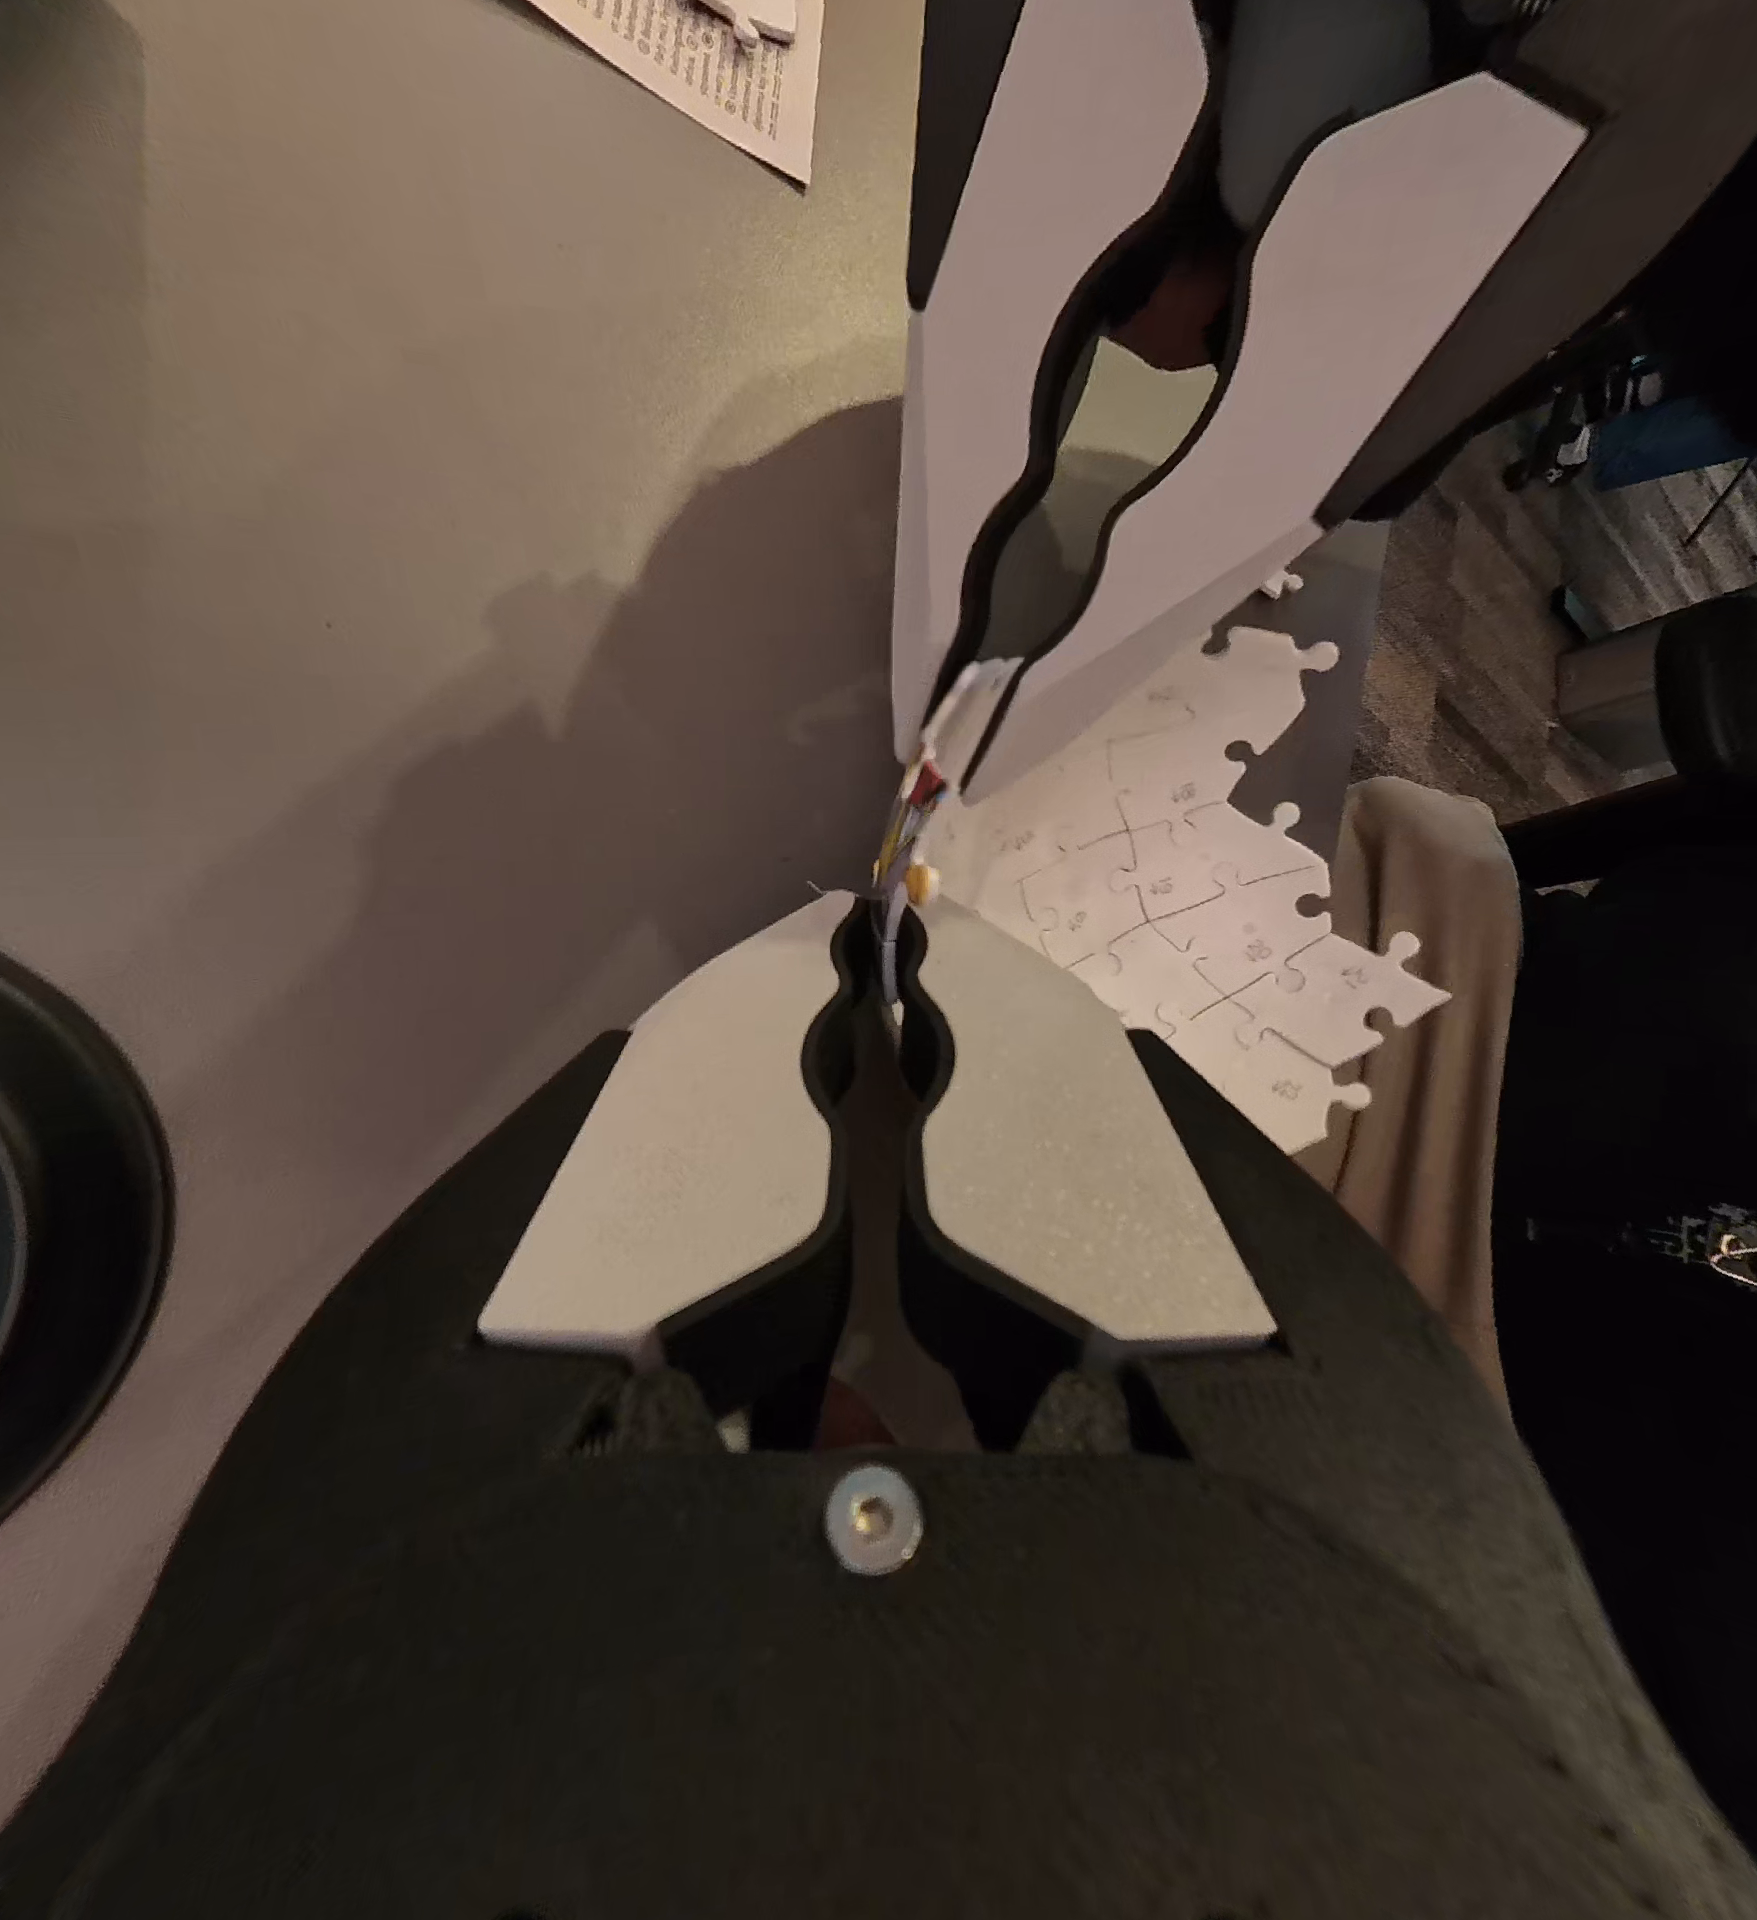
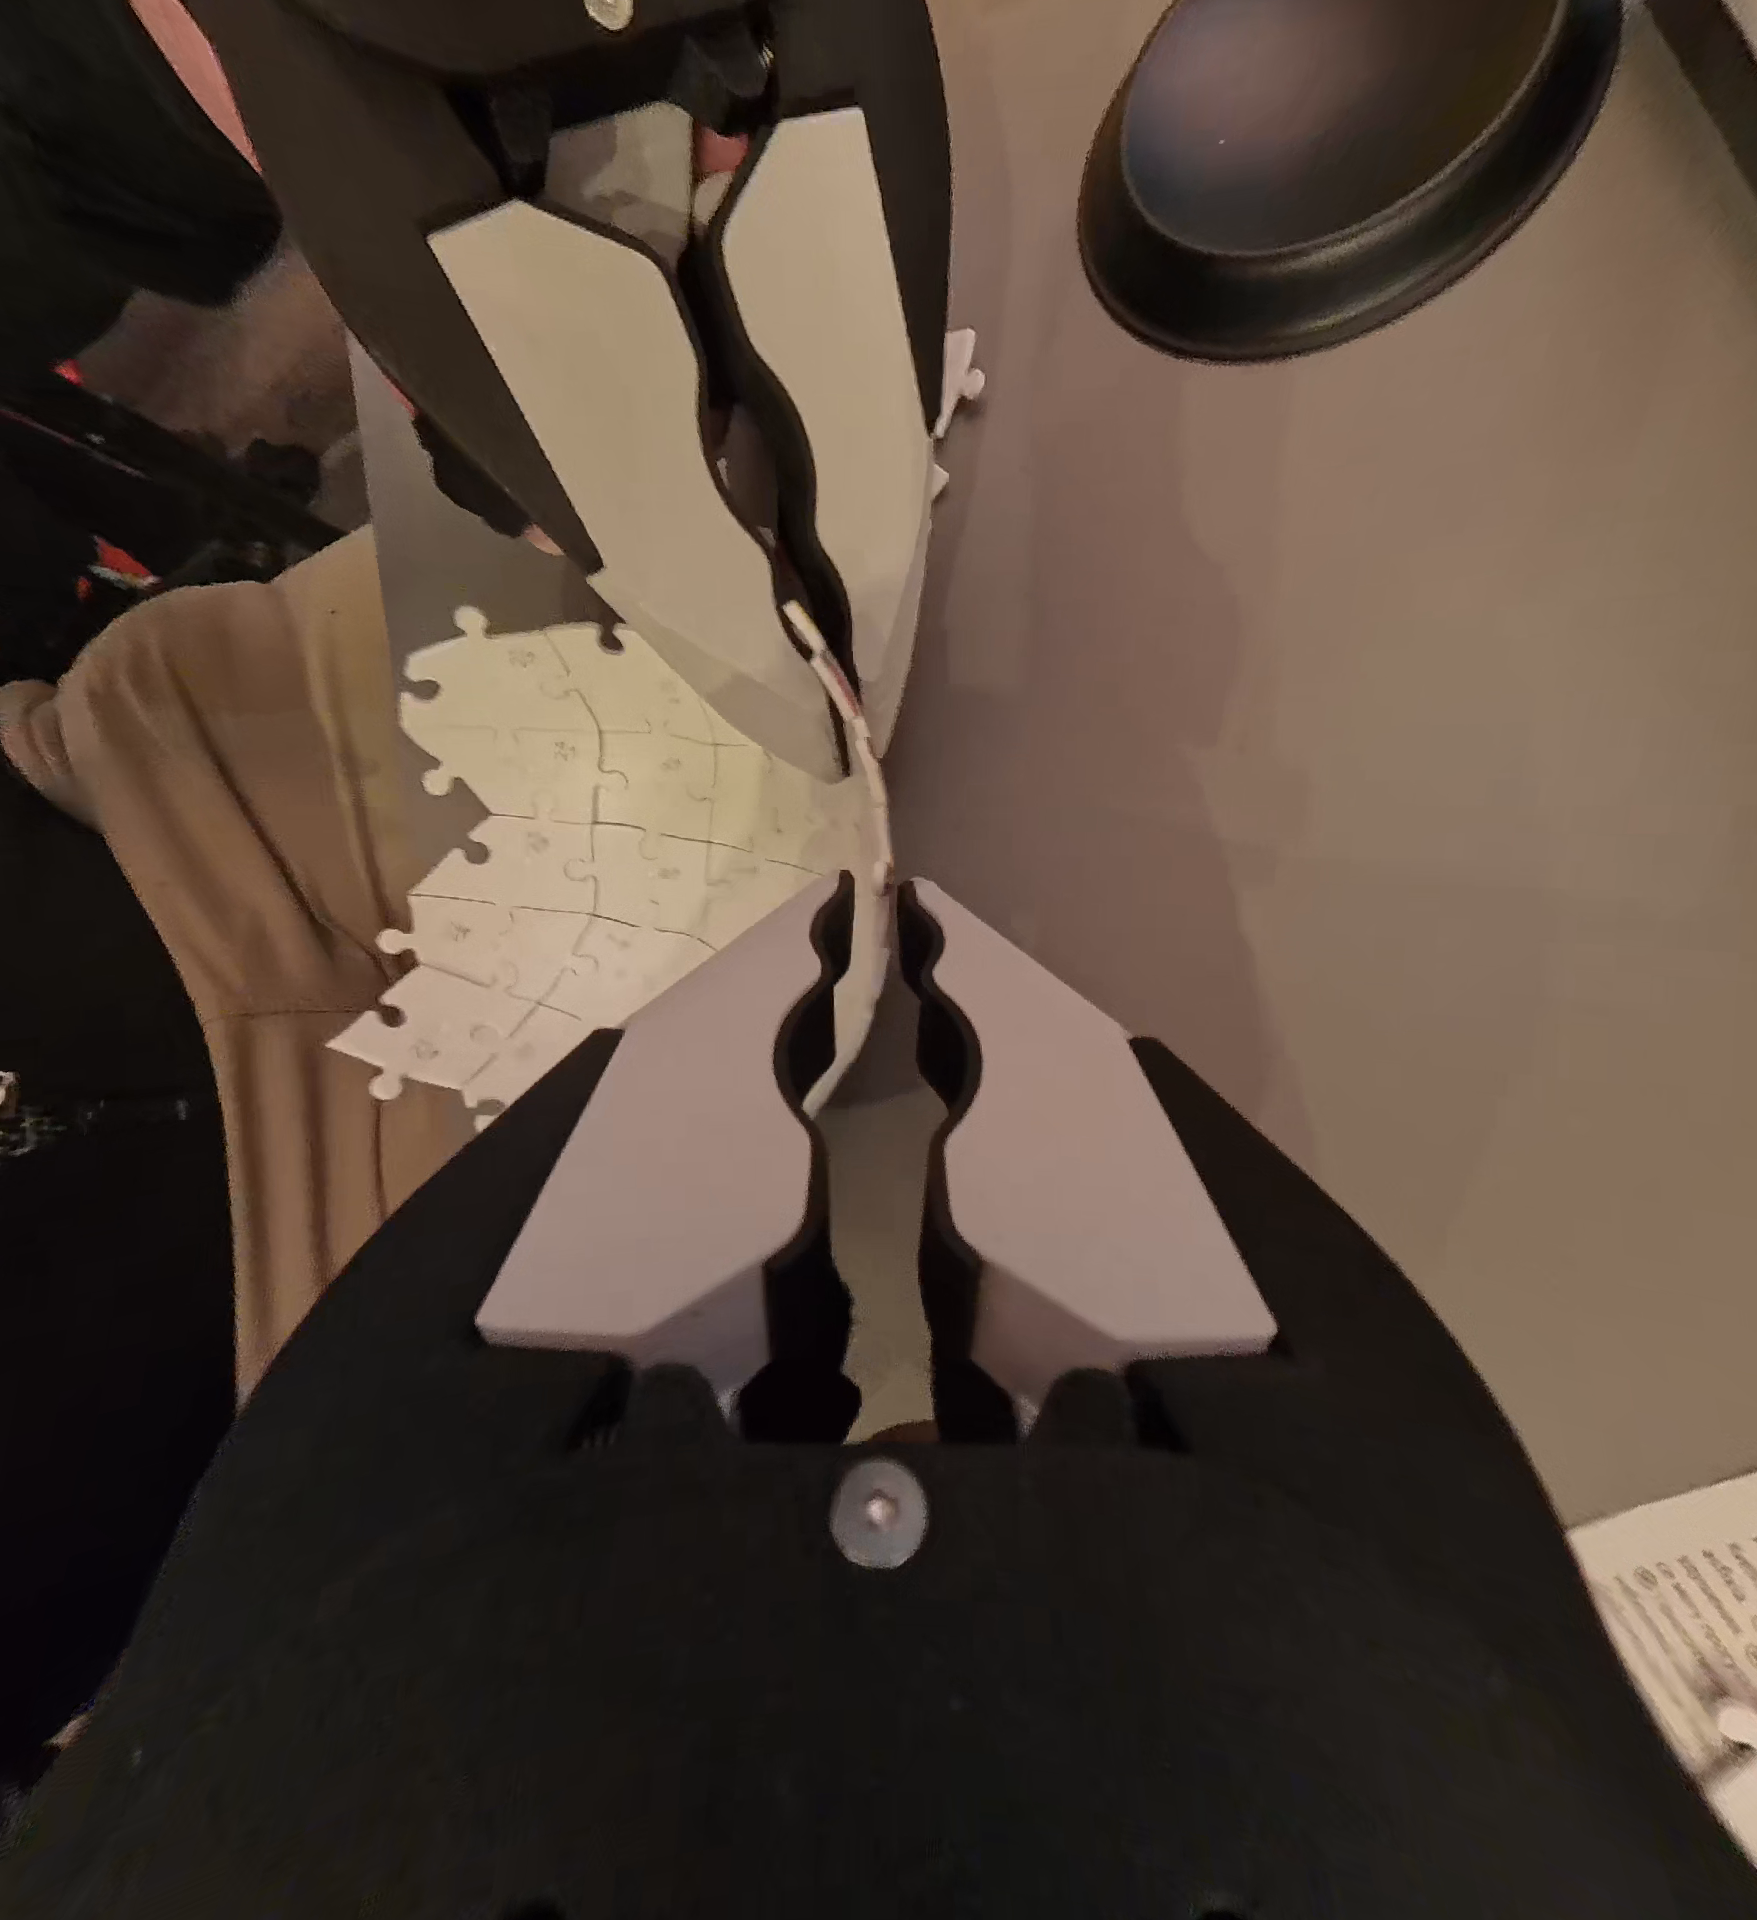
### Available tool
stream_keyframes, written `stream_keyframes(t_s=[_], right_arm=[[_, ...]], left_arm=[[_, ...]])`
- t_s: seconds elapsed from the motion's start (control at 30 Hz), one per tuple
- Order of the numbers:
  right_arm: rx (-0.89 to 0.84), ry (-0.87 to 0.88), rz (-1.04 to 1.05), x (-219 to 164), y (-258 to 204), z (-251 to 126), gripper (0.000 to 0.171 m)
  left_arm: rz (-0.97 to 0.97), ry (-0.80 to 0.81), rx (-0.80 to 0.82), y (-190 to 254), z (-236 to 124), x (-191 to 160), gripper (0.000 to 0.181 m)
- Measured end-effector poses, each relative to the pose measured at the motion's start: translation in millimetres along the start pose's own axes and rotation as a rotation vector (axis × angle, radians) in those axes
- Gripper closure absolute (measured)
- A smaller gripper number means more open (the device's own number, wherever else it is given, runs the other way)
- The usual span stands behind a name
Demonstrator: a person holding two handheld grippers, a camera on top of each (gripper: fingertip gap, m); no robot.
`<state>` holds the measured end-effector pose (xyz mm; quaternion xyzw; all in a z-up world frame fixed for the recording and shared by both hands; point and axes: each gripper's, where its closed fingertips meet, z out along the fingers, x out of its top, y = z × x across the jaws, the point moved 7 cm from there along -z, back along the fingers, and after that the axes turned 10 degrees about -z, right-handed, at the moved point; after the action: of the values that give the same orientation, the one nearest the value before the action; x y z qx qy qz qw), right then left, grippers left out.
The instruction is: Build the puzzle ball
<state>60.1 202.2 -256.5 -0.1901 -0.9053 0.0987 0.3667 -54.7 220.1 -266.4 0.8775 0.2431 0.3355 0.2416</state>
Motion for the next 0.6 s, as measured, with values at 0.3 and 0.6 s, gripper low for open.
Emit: stream_keyframes(t_s=[0.3, 0.6], right_arm=[[0.012, -0.004, 0.001, -2, -3, 2, 0.171], [-0.065, 0.079, 0.024, -1, -2, -20, 0.148]], left_arm=[[-0.007, 0.003, -0.004, 4, 3, -4, 0.179], [-0.064, 0.086, 0.032, 1, -6, -6, 0.178]])
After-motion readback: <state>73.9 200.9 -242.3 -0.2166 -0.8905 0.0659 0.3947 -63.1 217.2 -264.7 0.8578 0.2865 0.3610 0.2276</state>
